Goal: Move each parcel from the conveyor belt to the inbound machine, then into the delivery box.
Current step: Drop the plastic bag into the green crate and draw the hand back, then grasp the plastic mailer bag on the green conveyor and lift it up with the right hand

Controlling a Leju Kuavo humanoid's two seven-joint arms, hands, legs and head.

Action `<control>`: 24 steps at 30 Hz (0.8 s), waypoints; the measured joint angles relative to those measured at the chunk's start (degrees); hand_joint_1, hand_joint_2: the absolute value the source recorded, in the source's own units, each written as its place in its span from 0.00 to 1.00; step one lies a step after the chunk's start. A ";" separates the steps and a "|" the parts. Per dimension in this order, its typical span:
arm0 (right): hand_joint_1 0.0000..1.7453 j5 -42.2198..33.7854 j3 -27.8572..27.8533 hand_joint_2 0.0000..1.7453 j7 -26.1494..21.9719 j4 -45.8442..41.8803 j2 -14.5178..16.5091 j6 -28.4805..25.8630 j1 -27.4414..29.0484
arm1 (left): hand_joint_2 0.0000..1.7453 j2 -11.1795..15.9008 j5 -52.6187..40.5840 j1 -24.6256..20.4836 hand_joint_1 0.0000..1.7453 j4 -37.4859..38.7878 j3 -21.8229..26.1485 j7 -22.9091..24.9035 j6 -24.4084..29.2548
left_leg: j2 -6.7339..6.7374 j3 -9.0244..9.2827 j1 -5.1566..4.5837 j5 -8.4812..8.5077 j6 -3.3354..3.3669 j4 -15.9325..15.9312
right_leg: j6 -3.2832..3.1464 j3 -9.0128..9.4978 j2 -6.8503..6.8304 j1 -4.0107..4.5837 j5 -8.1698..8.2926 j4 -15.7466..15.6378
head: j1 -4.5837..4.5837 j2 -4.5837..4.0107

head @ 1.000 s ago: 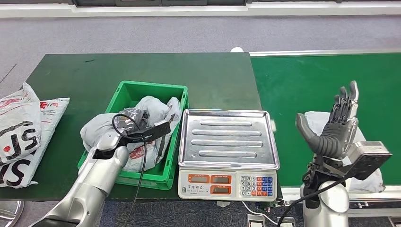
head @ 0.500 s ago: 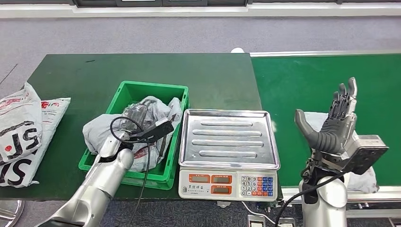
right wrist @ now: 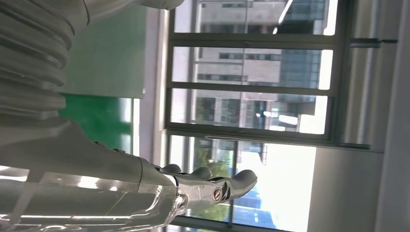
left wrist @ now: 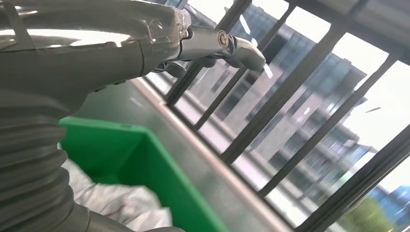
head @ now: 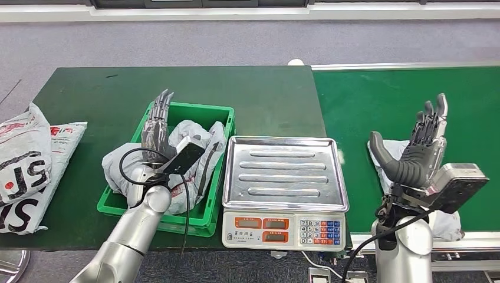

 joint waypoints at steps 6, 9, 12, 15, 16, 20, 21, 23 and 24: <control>0.00 4.94 -0.03 1.00 8.65 9.73 -1.64 -5.46 -4.17 | 1.00 -1.36 28.34 3.27 0.00 -3.38 -0.61 -12.69 -16.57 | -0.07 -0.06 -0.03 0.02 0.04 0.04 | 0.02 -0.01 -0.09 -0.03 0.01 -0.01 | 0.00 0.00; 0.00 6.17 -0.06 1.00 8.99 15.05 -2.47 -7.19 -6.37 | 1.00 -2.32 32.16 4.29 0.00 -3.59 -1.40 -14.25 -20.91 | -0.09 -0.10 -0.04 0.03 0.05 0.07 | 0.05 -0.03 -0.10 -0.04 0.04 -0.01 | 0.00 0.00; 0.00 10.71 -0.34 1.00 13.68 20.37 -3.30 -11.19 -8.73 | 1.00 -2.93 36.67 5.13 0.00 -4.15 -2.17 -15.69 -26.00 | -0.03 -0.09 -0.04 0.03 0.05 0.08 | 0.06 -0.06 -0.02 -0.04 0.06 -0.01 | 0.00 0.00; 0.00 17.95 -1.50 1.00 20.85 29.08 -4.72 -15.95 -12.26 | 1.00 -3.67 41.09 6.59 0.00 -6.08 -3.78 -16.01 -31.59 | -0.07 -0.11 -0.04 0.03 0.05 0.08 | 0.06 -0.06 -0.07 -0.04 0.05 -0.01 | 0.00 0.00; 0.00 20.12 -1.93 1.00 22.90 32.17 -5.29 -16.64 -13.42 | 1.00 -3.88 41.59 7.10 0.00 -6.91 -4.53 -15.64 -32.42 | -0.08 -0.12 -0.04 0.03 0.05 0.08 | 0.06 -0.06 -0.08 -0.04 0.05 -0.01 | 0.00 0.00; 0.00 24.49 -2.93 1.00 27.16 41.27 -7.15 -16.63 -16.10 | 1.00 -4.38 41.92 8.45 0.00 -9.89 -6.51 -14.41 -33.23 | -0.10 -0.14 -0.05 0.01 0.06 0.08 | 0.07 -0.07 -0.08 -0.05 0.05 -0.01 | 0.00 0.01; 0.00 25.25 -3.03 1.00 28.06 42.85 -7.47 -16.44 -16.49 | 1.00 -4.44 41.94 8.64 0.00 -10.44 -6.73 -14.18 -33.31 | -0.10 -0.14 -0.05 0.01 0.06 0.08 | 0.07 -0.08 -0.08 -0.04 0.05 -0.01 | 0.00 0.01; 0.00 28.58 -3.08 1.00 32.16 45.75 -8.07 -15.14 -17.45 | 1.00 -4.46 41.90 9.10 0.00 -11.54 -7.00 -13.59 -33.44 | -0.09 -0.14 -0.04 0.01 0.06 0.07 | 0.06 -0.09 -0.07 -0.03 0.05 -0.01 | 0.00 0.00; 0.00 31.25 -3.08 1.00 35.43 47.43 -8.46 -13.95 -18.02 | 1.00 -4.46 41.89 9.43 0.00 -12.17 -7.09 -13.03 -33.59 | -0.08 -0.14 -0.04 0.01 0.06 0.07 | 0.06 -0.10 -0.07 -0.03 0.04 -0.01 | 0.00 0.00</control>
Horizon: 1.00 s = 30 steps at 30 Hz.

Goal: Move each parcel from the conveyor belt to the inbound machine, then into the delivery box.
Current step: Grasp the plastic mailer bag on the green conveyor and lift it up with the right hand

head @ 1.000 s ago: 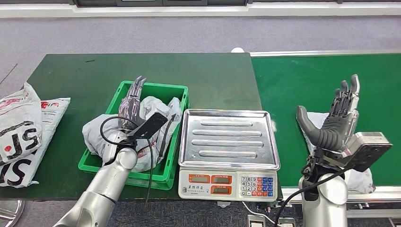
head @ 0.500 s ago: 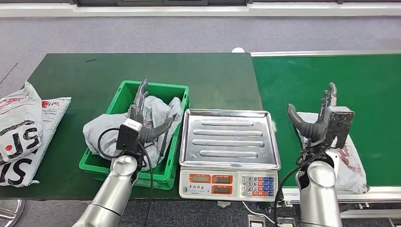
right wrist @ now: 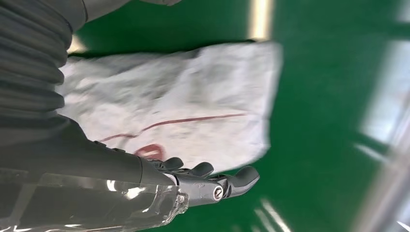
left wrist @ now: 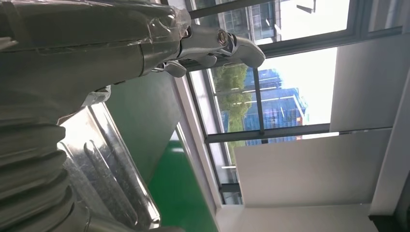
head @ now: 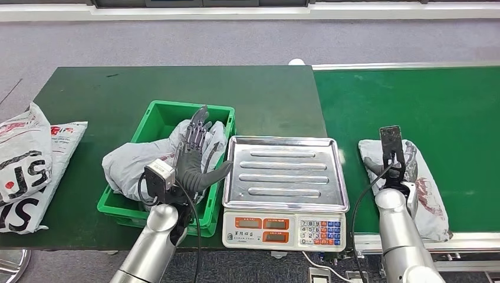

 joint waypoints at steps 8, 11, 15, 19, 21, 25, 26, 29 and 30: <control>0.00 12.85 0.00 1.00 14.37 11.23 -2.60 6.96 -2.57 | 1.00 -0.27 0.31 2.69 0.00 -3.54 -0.06 2.95 -0.17 | -0.02 -0.03 0.00 0.00 0.00 0.00 | 0.00 0.00 -0.01 -0.01 0.00 0.00 | 0.00 0.00; 0.00 14.65 0.00 1.00 15.31 13.05 -3.15 9.25 -2.78 | 1.00 -0.28 0.09 2.79 0.00 -4.01 -0.06 3.40 0.05 | -0.03 -0.03 0.00 0.00 0.00 0.00 | 0.00 0.00 -0.02 -0.01 0.00 0.00 | 0.00 0.00; 0.00 17.10 0.00 1.00 16.86 14.67 -3.79 11.81 -2.83 | 1.00 -0.30 -0.28 2.81 0.00 -4.15 -0.06 3.94 0.05 | -0.04 -0.02 0.00 0.00 0.00 0.00 | 0.00 0.00 -0.03 -0.01 0.00 0.00 | 0.00 0.00; 0.09 17.34 -0.47 1.00 16.59 15.62 -4.23 14.32 -2.81 | 1.00 -0.32 -0.70 2.80 0.00 -4.10 -0.06 4.73 -0.67 | -0.03 -0.02 0.00 0.00 0.00 0.00 | 0.00 0.00 -0.03 -0.01 0.00 0.00 | 0.00 0.00; 0.26 17.14 -1.02 1.00 15.89 15.91 -4.35 15.63 -2.81 | 1.00 -0.33 -0.33 2.79 0.00 -4.01 -0.06 5.50 -1.59 | -0.03 -0.02 0.00 0.00 0.00 0.00 | 0.00 0.00 -0.03 -0.01 0.00 0.00 | 0.00 0.00; 0.35 17.70 -1.62 1.00 14.79 16.25 -4.50 17.16 -2.83 | 1.00 -0.33 -0.83 2.77 0.00 -3.69 -0.04 5.99 -1.96 | -0.02 -0.01 0.00 0.00 0.00 0.00 | 0.00 0.00 -0.02 -0.01 0.00 0.00 | 0.00 0.00; 0.35 17.83 -1.68 1.00 14.71 16.29 -4.55 17.28 -2.85 | 1.00 -0.33 -0.97 2.77 0.00 -3.63 -0.03 6.03 -1.96 | -0.02 -0.01 0.00 0.00 0.00 0.00 | 0.00 0.00 -0.02 -0.01 0.00 0.00 | 0.00 0.00; 0.35 17.95 -1.90 1.00 14.68 16.36 -4.75 17.43 -2.99 | 1.00 -0.33 -1.07 2.77 0.00 -3.49 -0.02 6.05 -1.96 | -0.02 -0.01 0.00 0.00 0.00 0.01 | 0.01 0.01 -0.02 -0.01 0.00 0.00 | 0.00 0.00; 0.35 17.96 -2.03 1.00 14.67 16.38 -4.79 17.46 -3.04 | 1.00 -0.33 -1.07 2.77 0.00 -3.45 -0.02 6.05 -1.96 | -0.02 -0.01 0.00 0.00 0.00 0.01 | 0.01 0.01 -0.02 -0.01 0.00 0.00 | 0.00 0.00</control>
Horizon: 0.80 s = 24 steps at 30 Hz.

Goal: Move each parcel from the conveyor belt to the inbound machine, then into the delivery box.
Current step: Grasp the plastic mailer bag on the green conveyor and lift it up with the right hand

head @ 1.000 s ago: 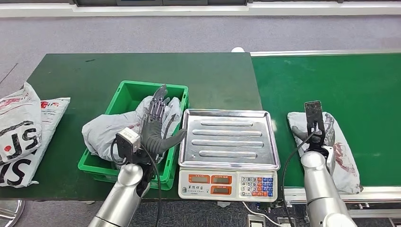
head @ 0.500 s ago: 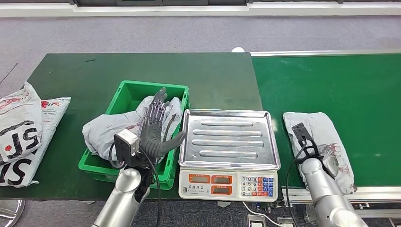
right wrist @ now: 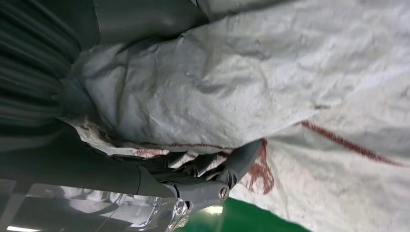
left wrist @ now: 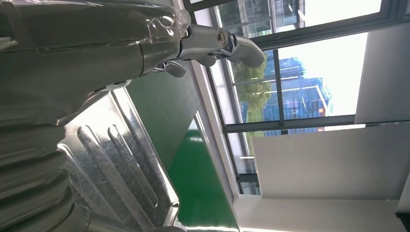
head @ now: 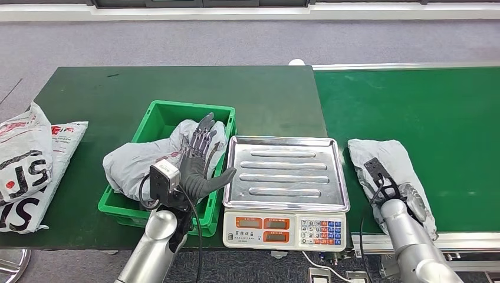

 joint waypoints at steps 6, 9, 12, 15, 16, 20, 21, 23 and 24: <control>1.00 0.01 -0.32 1.00 -0.02 0.06 -0.11 0.03 -0.21 | 1.00 0.00 -0.01 0.00 0.00 0.07 0.00 0.02 0.00 | 0.00 0.01 0.00 0.00 0.00 0.00 | 0.00 0.00 0.00 0.01 0.00 0.00 | 0.00 0.00; 1.00 0.32 -0.48 1.00 -0.83 0.11 -0.13 0.21 -0.36 | 1.00 -0.01 -0.21 0.01 0.00 0.09 0.01 0.06 0.03 | 0.00 0.01 0.01 0.00 0.00 0.00 | 0.00 0.00 0.00 0.01 0.00 0.00 | 0.00 0.00; 1.00 0.79 -0.63 1.00 -2.38 0.12 -0.11 -0.10 -0.37 | 1.00 -0.06 -0.62 0.06 0.00 0.10 0.03 0.11 0.17 | 0.00 0.00 0.01 0.00 0.00 -0.01 | 0.00 0.00 0.00 0.01 0.00 0.00 | 0.00 0.00; 1.00 0.89 -0.79 1.00 -4.62 -0.02 0.07 -0.73 -0.30 | 1.00 -0.24 -1.05 0.21 0.00 0.08 0.04 0.27 0.24 | 0.00 -0.01 0.01 0.00 0.00 -0.01 | 0.00 0.00 0.00 0.01 0.00 0.00 | 0.00 0.00; 1.00 0.76 -1.01 1.00 -5.61 -0.22 0.20 -0.99 -0.24 | 1.00 -0.30 -1.09 0.27 0.00 0.06 0.04 0.36 0.24 | 0.00 -0.01 0.01 0.00 0.00 -0.01 | 0.00 0.00 0.00 0.01 0.00 0.00 | 0.00 0.00; 1.00 0.09 -2.01 1.00 -8.94 -2.22 1.04 -3.33 0.24 | 1.00 -0.42 -1.11 0.59 0.00 -0.34 0.08 0.61 0.24 | -0.01 -0.03 0.01 0.00 0.00 -0.01 | 0.00 0.00 -0.01 0.01 0.00 0.00 | 0.00 0.00; 1.00 -0.12 -2.27 1.00 -9.70 -3.10 1.30 -4.40 0.40 | 1.00 -0.42 -1.11 0.74 0.00 -0.56 0.17 0.67 0.25 | -0.01 -0.03 0.01 0.00 0.00 -0.01 | 0.00 0.00 -0.01 0.01 0.00 0.00 | 0.00 0.00; 1.00 -0.61 -2.90 1.00 -11.33 -5.70 1.92 -6.57 0.94 | 1.00 -0.42 -1.11 1.14 0.00 -1.16 0.52 0.80 0.28 | -0.01 -0.03 0.01 0.00 0.00 -0.01 | 0.00 -0.01 -0.01 0.01 0.00 0.00 | 0.00 0.00; 1.00 -0.86 -3.12 1.00 -12.08 -7.38 2.23 -7.33 1.32 | 1.00 -0.41 -1.11 1.36 0.00 -1.48 0.73 0.84 0.32 | -0.01 -0.03 0.01 0.00 0.00 -0.01 | 0.00 -0.01 -0.01 0.01 0.00 0.00 | 0.00 0.00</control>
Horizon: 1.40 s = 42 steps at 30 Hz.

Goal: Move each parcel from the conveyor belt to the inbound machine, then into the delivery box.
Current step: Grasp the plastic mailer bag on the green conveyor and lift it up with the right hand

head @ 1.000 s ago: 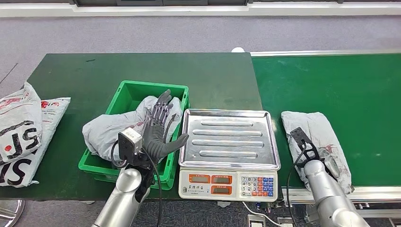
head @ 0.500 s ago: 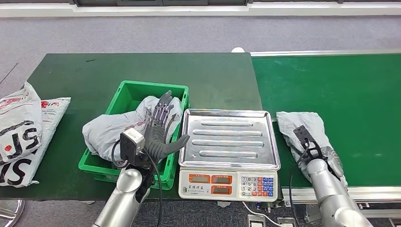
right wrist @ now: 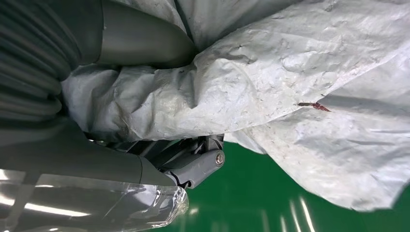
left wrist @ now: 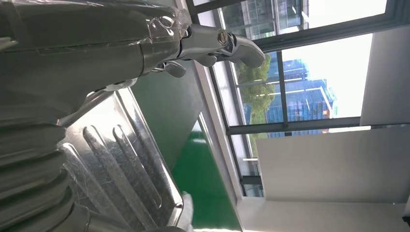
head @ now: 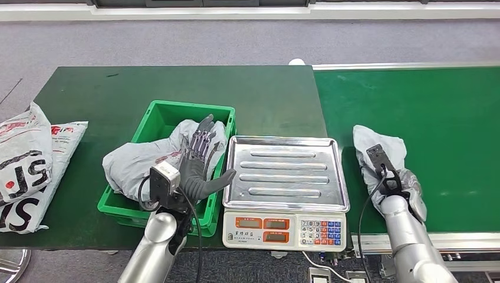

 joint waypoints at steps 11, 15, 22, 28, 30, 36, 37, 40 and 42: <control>1.00 -0.61 -0.39 1.00 -1.29 -9.90 1.75 -0.72 2.26 | 1.00 0.00 0.01 0.91 0.00 -1.62 0.73 0.05 0.10 | -0.01 0.00 -0.01 0.00 0.00 0.00 | 0.00 -0.01 -0.01 -0.01 0.00 0.00 | 0.00 0.00; 1.00 -0.64 -0.41 1.00 -1.32 -10.89 1.97 -0.75 2.53 | 1.00 -0.01 0.00 0.94 0.00 -1.71 0.79 0.05 0.10 | -0.01 0.00 -0.01 0.00 0.00 0.00 | 0.00 -0.01 -0.01 -0.01 0.00 0.00 | 0.00 0.00; 1.00 -5.36 -0.47 1.00 -10.28 -16.41 2.93 -9.70 4.30 | 1.00 -0.01 0.02 1.07 0.00 -1.96 1.15 -0.61 0.13 | -0.02 -0.01 0.00 0.00 0.00 0.00 | 0.00 -0.02 -0.01 0.00 -0.01 0.00 | 0.00 0.00; 1.00 -11.60 -0.47 1.00 -22.82 -32.06 5.87 -20.79 9.30 | 1.00 -0.33 0.03 0.97 0.00 -2.07 1.24 -5.03 1.06 | -0.04 -0.01 0.00 -0.01 -0.01 -0.01 | 0.00 -0.04 -0.03 0.00 -0.06 0.00 | 0.00 0.00; 1.00 -11.99 -0.29 1.00 -27.53 -38.34 7.14 -23.32 11.75 | 1.00 -0.53 -0.18 0.91 0.00 -2.50 1.24 -7.38 2.41 | -0.05 -0.04 0.01 -0.01 -0.01 -0.02 | 0.01 -0.04 -0.04 0.00 -0.07 0.00 | 0.00 0.00; 1.00 -6.48 10.34 1.00 -35.23 -55.35 8.87 -26.71 18.02 | 1.00 -0.64 0.22 0.59 0.00 -6.03 1.24 -11.16 6.92 | 0.13 0.04 0.02 -0.08 -0.06 -0.07 | -0.04 -0.07 0.09 0.02 -0.11 0.01 | 0.00 0.00; 1.00 -5.95 12.32 1.00 -34.70 -56.96 8.88 -26.99 18.42 | 1.00 -0.64 0.28 0.52 0.00 -6.36 1.24 -11.11 7.04 | 0.13 0.04 0.03 -0.08 -0.05 -0.07 | -0.04 -0.07 0.08 0.02 -0.12 0.01 | 0.00 0.00; 1.00 -7.14 16.02 1.00 -33.22 -60.04 8.82 -25.27 18.85 | 1.00 -0.61 0.70 0.48 0.00 -6.87 1.24 -11.20 7.22 | 0.10 0.04 0.03 -0.06 -0.03 -0.07 | -0.04 -0.02 0.03 0.02 -0.12 0.01 | 0.00 0.00; 1.00 -9.19 17.37 1.00 -31.21 -60.70 8.63 -19.12 18.81 | 1.00 -0.54 1.07 0.51 0.00 -7.07 1.24 -11.47 7.37 | 0.11 0.04 0.02 -0.06 -0.03 -0.07 | -0.03 0.00 0.04 0.01 -0.10 0.01 | 0.00 0.00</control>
